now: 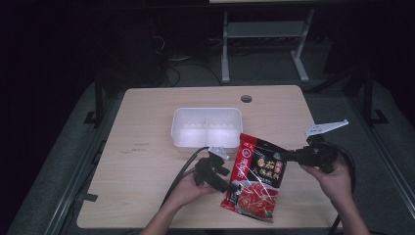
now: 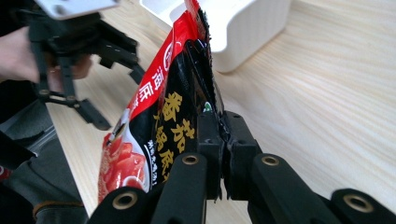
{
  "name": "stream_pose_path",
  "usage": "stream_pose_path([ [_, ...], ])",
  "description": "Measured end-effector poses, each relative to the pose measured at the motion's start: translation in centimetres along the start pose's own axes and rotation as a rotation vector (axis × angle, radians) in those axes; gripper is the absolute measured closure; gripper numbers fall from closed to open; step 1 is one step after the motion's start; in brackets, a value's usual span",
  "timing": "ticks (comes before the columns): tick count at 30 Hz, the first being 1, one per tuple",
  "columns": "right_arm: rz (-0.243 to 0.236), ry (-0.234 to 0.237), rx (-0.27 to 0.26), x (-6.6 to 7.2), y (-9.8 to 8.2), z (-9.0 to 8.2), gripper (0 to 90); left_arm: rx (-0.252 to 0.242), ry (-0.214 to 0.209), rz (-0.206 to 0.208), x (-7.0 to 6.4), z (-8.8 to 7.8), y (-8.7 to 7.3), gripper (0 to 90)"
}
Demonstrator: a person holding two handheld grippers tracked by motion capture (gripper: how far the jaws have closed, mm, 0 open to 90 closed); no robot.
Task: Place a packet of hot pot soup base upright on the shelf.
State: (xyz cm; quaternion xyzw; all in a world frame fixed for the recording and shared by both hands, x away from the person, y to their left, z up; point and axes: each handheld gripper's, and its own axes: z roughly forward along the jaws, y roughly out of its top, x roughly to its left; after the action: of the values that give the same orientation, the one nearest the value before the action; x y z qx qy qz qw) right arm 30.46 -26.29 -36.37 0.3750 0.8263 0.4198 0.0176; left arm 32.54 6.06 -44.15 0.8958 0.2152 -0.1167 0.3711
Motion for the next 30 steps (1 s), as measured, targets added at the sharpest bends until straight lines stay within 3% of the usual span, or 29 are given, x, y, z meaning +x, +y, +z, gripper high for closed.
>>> stream_pose_path([
  [5,-0.025,0.006,-0.005,0.7,0.4,-0.2,86.7,-0.019,-0.047,-0.012,0.5,0.1,0.3,30.5],
  [9,-0.023,0.025,-0.018,0.7,0.5,-0.2,86.8,-0.031,-0.095,-0.015,0.8,0.1,0.5,45.5],
  [10,-0.022,0.026,-0.019,0.7,0.5,-0.2,86.8,-0.033,-0.123,-0.006,0.7,0.1,0.6,48.6],
  [14,-0.021,0.037,-0.024,0.6,0.5,-0.1,86.9,-0.009,-0.081,0.036,0.4,-0.1,0.8,57.3],
  [16,-0.020,0.042,-0.026,0.5,0.4,0.0,86.8,-0.010,-0.083,0.031,0.5,-0.2,0.8,60.3],
  [17,-0.017,0.051,-0.031,0.4,0.3,0.0,86.7,-0.009,-0.088,0.022,0.6,-0.3,0.8,66.7],
  [24,0.010,0.075,-0.028,-0.8,0.1,0.3,82.9,-0.020,-0.109,0.007,0.9,-0.3,0.8,74.4],
  [30,0.050,0.110,0.000,-1.6,0.1,1.3,59.0,-0.038,-0.106,0.016,0.9,-0.2,0.9,76.0],
])
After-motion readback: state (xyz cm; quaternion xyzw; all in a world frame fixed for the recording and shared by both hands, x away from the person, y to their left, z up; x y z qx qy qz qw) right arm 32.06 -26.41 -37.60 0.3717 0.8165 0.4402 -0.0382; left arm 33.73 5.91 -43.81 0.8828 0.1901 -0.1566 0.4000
